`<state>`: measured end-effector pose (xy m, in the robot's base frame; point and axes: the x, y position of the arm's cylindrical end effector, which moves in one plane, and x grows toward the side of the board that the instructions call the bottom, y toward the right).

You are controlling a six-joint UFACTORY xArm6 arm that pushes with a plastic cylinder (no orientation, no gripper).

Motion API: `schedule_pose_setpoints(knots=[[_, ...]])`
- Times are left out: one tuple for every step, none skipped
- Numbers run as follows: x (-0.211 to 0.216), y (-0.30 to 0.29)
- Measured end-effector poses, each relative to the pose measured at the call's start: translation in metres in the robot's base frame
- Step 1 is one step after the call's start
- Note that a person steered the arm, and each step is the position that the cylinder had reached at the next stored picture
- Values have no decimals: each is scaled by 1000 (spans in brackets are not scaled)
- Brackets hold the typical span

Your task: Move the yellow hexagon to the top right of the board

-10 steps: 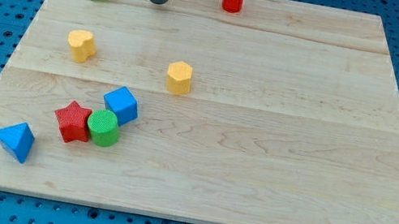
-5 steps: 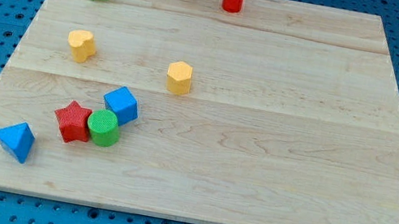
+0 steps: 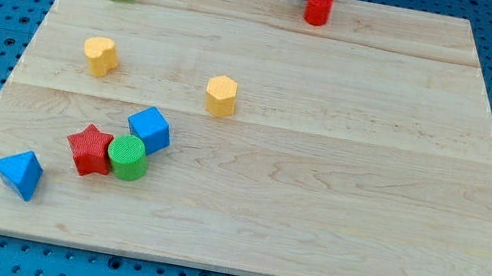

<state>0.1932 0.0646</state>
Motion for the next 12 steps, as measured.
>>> schedule_pose_setpoints(knots=[[0, 55], [9, 107], [35, 76], [39, 60], [21, -7], [17, -38], [22, 1], [71, 9], [77, -3], [77, -3], [77, -3], [85, -52]])
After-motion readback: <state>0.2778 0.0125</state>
